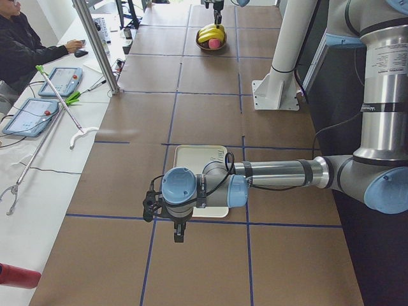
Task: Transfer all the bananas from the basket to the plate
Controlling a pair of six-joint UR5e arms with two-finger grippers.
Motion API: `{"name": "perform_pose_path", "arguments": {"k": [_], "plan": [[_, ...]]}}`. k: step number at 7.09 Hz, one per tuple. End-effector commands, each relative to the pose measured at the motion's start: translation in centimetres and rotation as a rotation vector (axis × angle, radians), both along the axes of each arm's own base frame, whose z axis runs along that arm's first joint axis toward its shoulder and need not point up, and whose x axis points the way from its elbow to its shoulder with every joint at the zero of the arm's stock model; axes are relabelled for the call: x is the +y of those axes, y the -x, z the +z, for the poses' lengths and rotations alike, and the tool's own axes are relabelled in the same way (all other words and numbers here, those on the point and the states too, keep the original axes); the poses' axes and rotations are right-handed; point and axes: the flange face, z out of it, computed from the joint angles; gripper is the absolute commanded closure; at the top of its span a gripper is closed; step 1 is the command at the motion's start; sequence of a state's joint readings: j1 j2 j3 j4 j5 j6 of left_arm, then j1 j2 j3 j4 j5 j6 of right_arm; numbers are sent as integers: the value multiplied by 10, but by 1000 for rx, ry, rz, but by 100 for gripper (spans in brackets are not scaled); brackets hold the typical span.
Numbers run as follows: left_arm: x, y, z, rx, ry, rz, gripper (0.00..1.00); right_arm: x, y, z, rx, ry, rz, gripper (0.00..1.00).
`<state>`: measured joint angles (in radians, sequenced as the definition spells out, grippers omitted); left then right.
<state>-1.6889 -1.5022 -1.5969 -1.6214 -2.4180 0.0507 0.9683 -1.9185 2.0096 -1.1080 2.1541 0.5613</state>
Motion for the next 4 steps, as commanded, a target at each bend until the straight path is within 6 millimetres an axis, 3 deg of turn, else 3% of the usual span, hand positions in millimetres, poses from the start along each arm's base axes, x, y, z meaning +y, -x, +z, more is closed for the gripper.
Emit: {"name": "perform_pose_path", "arguments": {"k": [1,4], "plan": [[-1,0,-1,1,-3,0,0,2,-1,3,5,4,-2,39],[-5,1,-5,0,-8,-2,0,2,-1,-1,-1,-3,-3,39]]}}
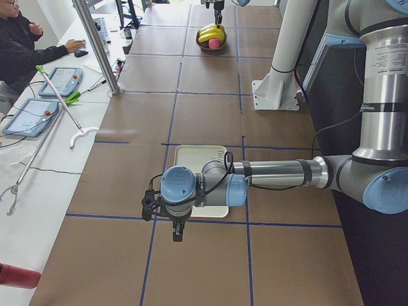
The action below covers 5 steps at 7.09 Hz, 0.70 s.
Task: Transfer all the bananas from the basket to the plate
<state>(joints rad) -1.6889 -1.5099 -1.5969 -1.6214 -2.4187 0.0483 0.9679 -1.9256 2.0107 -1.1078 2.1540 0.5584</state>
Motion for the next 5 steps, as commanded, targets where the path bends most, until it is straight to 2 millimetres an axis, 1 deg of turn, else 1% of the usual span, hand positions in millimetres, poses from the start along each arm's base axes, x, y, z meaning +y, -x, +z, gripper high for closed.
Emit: {"name": "perform_pose_path", "arguments": {"k": [1,2,3,5], "plan": [[-2,0,-1,-1,-2,0,0,-2,2,-11,-20,-12,-3,39],[-3,0,-1,-1,-2,0,0,-2,4,-19,-38,-20,-8,39],[-3,0,-1,-1,-2,0,0,-8,9,-24,-50,-25,-8,39],[-2,0,0,-1,-2,1,0,-16,15,-27,-54,-30,-6,39]]}}
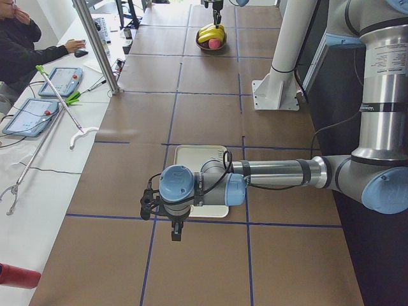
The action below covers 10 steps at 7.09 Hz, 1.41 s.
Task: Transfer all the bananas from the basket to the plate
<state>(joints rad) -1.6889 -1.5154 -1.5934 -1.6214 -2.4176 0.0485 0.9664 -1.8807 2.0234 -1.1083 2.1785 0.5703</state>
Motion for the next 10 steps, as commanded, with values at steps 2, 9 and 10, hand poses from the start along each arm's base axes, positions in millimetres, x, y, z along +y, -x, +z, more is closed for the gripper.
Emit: {"name": "perform_pose_path", "arguments": {"k": [2,9,10], "plan": [[0,0,0,0,-1,1,0,-10,7,-7,-11,-12,2,39],[0,0,1,1,0,2,0,-12,13,-6,-13,-11,-7,50],[0,0,1,1,0,2,0,-12,14,-5,-12,-10,-9,50]]}}
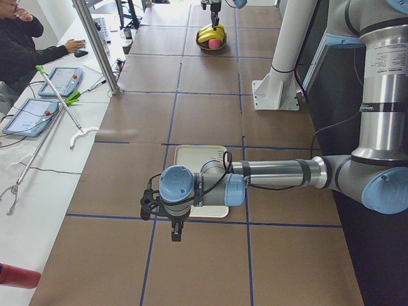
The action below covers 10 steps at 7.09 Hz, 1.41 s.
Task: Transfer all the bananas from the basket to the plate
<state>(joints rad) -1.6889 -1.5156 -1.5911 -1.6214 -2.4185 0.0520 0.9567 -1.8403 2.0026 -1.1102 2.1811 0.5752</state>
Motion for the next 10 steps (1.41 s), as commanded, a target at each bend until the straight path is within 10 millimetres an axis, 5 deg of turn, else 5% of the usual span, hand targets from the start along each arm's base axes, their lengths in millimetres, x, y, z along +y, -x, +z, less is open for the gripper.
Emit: {"name": "perform_pose_path", "arguments": {"k": [1,8,10], "plan": [[0,0,0,1,0,0,0,1,4,1,2,1,-9,49],[0,0,-3,2,0,-5,0,3,8,16,24,21,-17,50],[-2,0,-6,2,-4,-7,0,3,8,12,15,14,-18,92]]}}
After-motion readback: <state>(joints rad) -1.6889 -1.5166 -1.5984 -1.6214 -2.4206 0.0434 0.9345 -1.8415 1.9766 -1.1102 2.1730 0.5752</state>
